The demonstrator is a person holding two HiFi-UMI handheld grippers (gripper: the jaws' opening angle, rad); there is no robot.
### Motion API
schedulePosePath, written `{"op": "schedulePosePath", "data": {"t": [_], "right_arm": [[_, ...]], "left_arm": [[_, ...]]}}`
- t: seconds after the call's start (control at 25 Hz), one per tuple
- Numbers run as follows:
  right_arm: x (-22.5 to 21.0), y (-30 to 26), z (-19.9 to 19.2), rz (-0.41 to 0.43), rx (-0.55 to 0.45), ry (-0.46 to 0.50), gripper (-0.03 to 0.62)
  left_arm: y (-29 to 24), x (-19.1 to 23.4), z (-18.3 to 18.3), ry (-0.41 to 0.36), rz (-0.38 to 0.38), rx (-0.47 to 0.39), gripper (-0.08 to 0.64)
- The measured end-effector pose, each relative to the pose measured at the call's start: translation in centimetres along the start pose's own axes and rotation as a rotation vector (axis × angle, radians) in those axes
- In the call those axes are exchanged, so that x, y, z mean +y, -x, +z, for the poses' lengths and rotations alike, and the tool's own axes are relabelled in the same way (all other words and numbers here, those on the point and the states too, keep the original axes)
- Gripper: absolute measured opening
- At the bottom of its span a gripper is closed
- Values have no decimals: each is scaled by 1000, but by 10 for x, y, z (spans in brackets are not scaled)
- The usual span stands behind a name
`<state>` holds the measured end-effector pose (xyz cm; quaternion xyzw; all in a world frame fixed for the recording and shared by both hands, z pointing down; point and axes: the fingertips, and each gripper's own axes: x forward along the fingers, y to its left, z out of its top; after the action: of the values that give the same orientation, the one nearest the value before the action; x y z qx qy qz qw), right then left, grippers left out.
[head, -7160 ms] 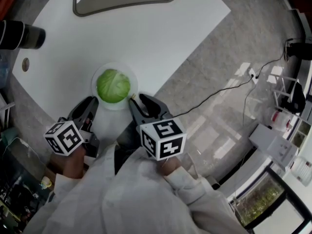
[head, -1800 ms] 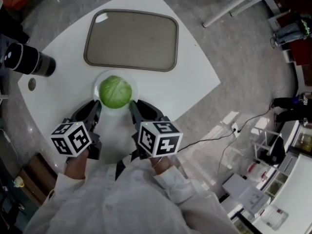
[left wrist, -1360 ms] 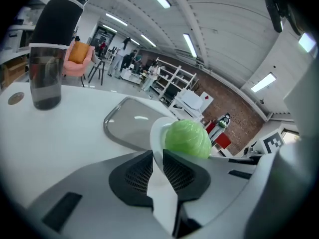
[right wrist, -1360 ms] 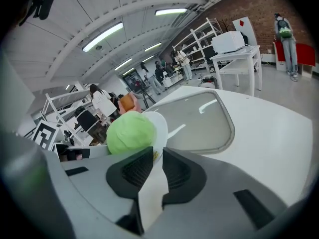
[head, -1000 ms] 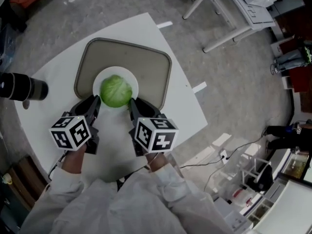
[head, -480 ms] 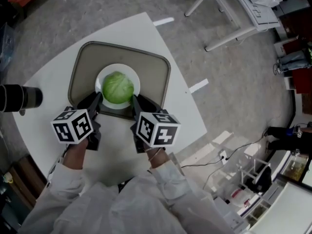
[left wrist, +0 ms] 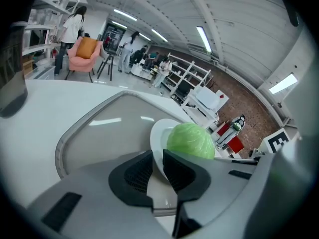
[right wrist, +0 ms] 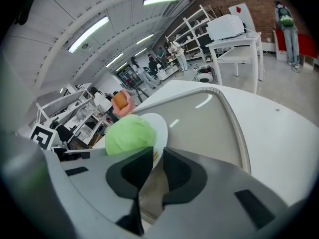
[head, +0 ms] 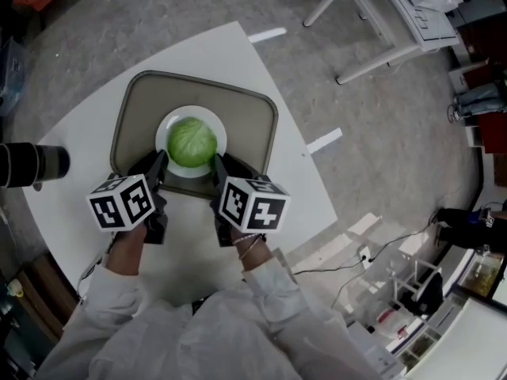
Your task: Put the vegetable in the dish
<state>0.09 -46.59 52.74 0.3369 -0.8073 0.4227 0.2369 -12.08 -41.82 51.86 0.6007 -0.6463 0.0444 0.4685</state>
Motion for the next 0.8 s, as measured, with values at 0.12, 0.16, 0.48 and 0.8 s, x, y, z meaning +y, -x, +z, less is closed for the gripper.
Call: {"op": "schedulePosePath", "data": {"t": [0.12, 0.16, 0.48, 0.8], "right_arm": [[-1, -3, 2, -14, 10, -8, 66], [-2, -4, 3, -19, 11, -8, 66], [-3, -9, 0, -54, 11, 27, 65], [1, -7, -1, -65, 5, 137, 66]], "left_arm": [[-2, 0, 1, -4, 13, 9, 57], [-3, 1, 1, -4, 16, 13, 57], [-9, 5, -3, -71, 61, 68, 58], [-5, 6, -2, -218, 104, 46, 72]]}}
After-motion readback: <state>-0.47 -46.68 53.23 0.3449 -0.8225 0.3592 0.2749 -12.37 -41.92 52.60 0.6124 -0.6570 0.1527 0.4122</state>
